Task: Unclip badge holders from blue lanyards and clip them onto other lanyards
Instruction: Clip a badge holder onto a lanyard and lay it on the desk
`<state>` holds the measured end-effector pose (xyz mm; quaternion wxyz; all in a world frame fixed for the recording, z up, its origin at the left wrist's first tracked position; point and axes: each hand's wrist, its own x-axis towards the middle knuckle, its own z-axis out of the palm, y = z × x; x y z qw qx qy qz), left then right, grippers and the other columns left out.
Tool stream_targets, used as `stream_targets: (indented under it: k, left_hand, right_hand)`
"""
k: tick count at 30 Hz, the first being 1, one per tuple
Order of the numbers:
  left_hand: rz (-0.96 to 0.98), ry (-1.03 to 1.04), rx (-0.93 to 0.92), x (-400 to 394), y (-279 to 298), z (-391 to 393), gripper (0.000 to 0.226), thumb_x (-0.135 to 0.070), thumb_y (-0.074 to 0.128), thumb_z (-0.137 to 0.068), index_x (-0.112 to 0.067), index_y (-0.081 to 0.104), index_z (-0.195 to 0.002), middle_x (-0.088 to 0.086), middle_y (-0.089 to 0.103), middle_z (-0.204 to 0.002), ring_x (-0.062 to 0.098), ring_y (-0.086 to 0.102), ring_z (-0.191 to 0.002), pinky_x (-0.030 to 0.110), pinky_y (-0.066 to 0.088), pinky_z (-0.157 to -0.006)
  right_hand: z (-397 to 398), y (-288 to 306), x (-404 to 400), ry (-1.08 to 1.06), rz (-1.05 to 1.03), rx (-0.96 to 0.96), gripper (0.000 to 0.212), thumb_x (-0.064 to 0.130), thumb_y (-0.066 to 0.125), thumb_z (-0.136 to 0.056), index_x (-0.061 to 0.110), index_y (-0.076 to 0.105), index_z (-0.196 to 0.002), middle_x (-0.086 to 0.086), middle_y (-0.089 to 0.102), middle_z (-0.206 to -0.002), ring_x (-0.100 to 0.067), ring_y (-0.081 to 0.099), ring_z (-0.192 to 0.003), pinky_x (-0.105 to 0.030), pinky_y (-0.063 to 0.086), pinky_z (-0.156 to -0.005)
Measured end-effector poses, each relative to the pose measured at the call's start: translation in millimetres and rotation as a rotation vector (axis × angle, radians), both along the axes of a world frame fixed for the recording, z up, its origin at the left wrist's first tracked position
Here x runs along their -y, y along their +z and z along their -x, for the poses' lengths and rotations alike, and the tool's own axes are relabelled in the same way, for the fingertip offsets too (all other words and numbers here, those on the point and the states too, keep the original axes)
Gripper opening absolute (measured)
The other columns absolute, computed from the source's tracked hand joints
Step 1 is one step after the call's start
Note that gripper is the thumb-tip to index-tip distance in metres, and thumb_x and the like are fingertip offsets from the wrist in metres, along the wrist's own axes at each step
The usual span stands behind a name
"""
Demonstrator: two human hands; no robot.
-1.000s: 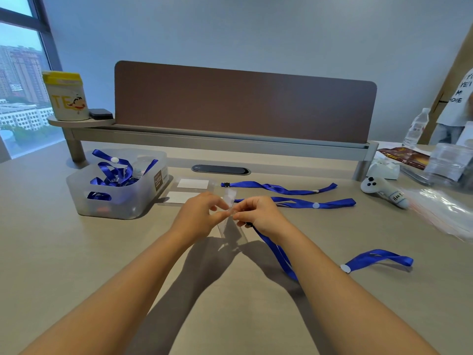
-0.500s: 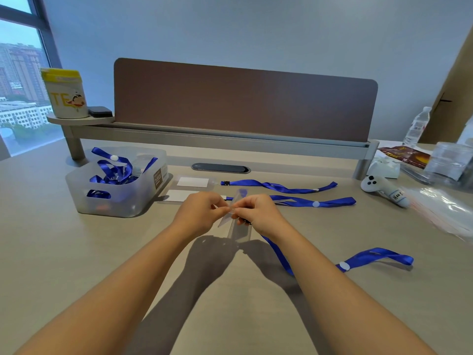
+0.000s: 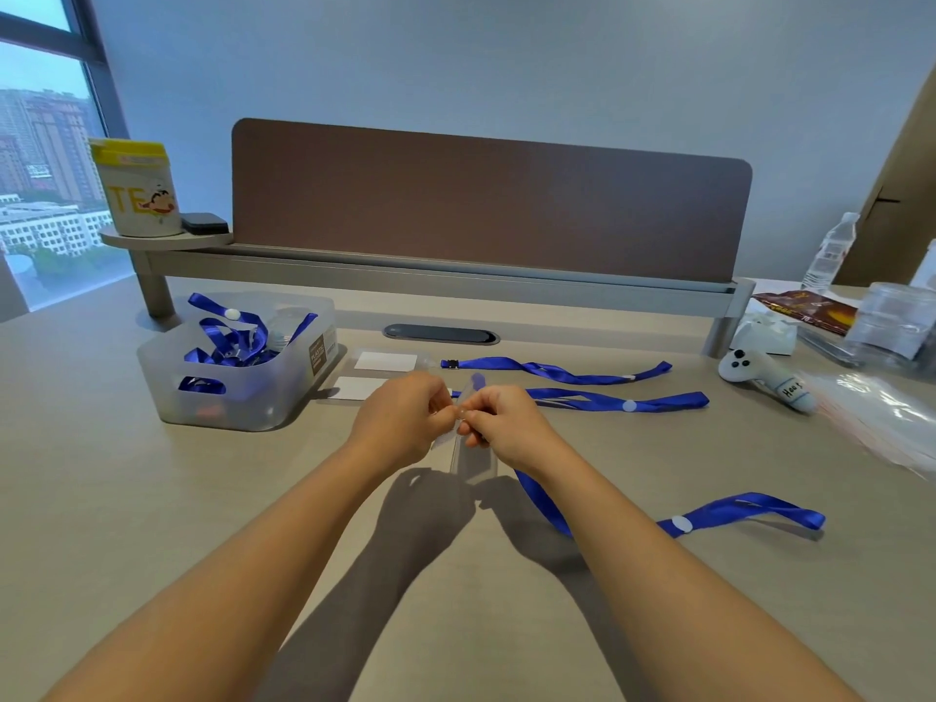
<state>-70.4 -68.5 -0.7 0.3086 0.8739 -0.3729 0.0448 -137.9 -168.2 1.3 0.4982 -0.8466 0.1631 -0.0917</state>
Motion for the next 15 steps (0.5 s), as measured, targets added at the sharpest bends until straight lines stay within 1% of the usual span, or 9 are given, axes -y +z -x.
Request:
stream_targets:
  k: [2,4,6,8,9,12,15]
  left_hand:
    - [0.025,-0.009,0.006,-2.5,1.1,-1.6,0.022,-0.023,0.052,-0.087,-0.005,0.059,-0.096,0.016,0.064,-0.103,0.016,0.051,-0.082,0.033,0.048,-0.081]
    - [0.079,-0.047,-0.009,-7.3,0.4,-2.6,0.024,-0.026,0.054,-0.085,-0.006,0.057,-0.099,0.013,0.062,-0.107,0.013,0.048,-0.087,0.029,0.043,-0.08]
    - [0.114,-0.102,-0.041,-12.1,-2.4,-1.9,0.032,-0.029,0.061,-0.08,-0.01,0.055,-0.104,0.008,0.06,-0.113,0.011,0.048,-0.094,0.026,0.041,-0.082]
    - [0.089,-0.109,-0.069,-14.6,-7.2,-1.8,0.04,-0.029,0.066,-0.076,-0.012,0.051,-0.109,0.006,0.058,-0.117,0.015,0.05,-0.101,0.026,0.041,-0.084]
    - [0.082,-0.096,-0.061,-14.8,-9.7,-2.3,0.038,-0.026,0.066,-0.077,-0.012,0.051,-0.11,0.006,0.058,-0.117,0.016,0.052,-0.103,0.025,0.041,-0.084]
    - [0.114,-0.051,0.023,-16.6,-12.2,-3.6,0.019,-0.015,0.058,-0.083,-0.008,0.054,-0.1,0.013,0.063,-0.108,0.021,0.056,-0.095,0.027,0.044,-0.08]
    - [0.093,-0.024,0.171,-22.8,-14.9,-6.4,0.014,-0.01,0.052,-0.086,-0.004,0.057,-0.097,0.016,0.064,-0.103,0.027,0.057,-0.092,0.028,0.044,-0.077]
  right_hand:
    - [0.4,2.0,1.2,-0.003,-0.048,0.033,0.023,0.005,0.044,-0.093,-0.004,0.059,-0.109,0.002,0.052,-0.071,-0.005,0.049,-0.062,-0.016,0.045,-0.062]
    - [1.3,4.5,3.1,0.009,-0.093,0.06,0.019,0.006,0.044,-0.094,0.002,0.06,-0.103,0.002,0.054,-0.072,-0.007,0.051,-0.062,-0.017,0.045,-0.062]
    - [1.8,6.3,5.1,0.011,-0.135,0.07,0.015,0.007,0.043,-0.094,0.01,0.058,-0.094,0.002,0.054,-0.074,-0.008,0.051,-0.062,-0.019,0.045,-0.061]
    - [1.3,6.6,6.7,-0.004,-0.166,0.072,0.015,0.009,0.044,-0.094,0.011,0.059,-0.096,0.001,0.053,-0.074,-0.008,0.051,-0.06,-0.019,0.045,-0.059]
    - [0.9,6.2,7.5,-0.008,-0.178,0.072,0.017,0.009,0.045,-0.094,0.01,0.06,-0.099,0.001,0.053,-0.073,-0.009,0.049,-0.058,-0.019,0.043,-0.057]
    - [1.6,3.3,9.9,-0.011,-0.189,0.037,0.022,0.013,0.048,-0.093,0.005,0.061,-0.109,0.0,0.054,-0.07,-0.009,0.043,-0.051,-0.016,0.037,-0.046]
    - [4.8,1.2,16.8,-0.015,-0.084,-0.067,0.027,0.021,0.055,-0.09,0.006,0.059,-0.112,0.001,0.056,-0.071,-0.007,0.041,-0.052,-0.013,0.034,-0.042]
